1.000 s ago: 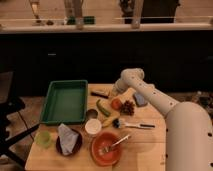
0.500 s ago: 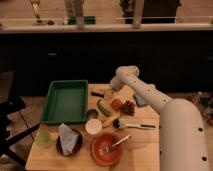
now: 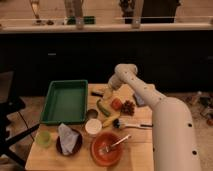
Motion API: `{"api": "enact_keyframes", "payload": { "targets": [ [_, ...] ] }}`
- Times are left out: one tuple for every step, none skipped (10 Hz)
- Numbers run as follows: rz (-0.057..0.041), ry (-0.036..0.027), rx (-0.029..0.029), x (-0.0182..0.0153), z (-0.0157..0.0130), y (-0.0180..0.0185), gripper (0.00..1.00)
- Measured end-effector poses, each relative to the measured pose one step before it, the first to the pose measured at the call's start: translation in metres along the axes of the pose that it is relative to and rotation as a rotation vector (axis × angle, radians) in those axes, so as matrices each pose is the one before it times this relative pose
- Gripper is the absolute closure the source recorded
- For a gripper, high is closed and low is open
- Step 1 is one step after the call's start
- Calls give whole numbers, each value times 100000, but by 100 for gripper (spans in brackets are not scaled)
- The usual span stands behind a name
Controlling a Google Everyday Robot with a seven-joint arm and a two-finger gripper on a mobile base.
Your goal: Wipe table surface with eraser
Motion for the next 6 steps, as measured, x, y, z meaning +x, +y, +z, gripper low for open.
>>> {"api": "enact_keyframes", "payload": {
  "targets": [
    [66,236,-57,122,379,-166,20],
    [-49,470,32,79,412,-85,20],
    [-277,553,28,37,548,10,20],
    [-171,426,221,-28,422,-1,20],
    [68,428,287,-27,329,16,20],
    [73,403,408,-30,335,10,20]
  ]
}}
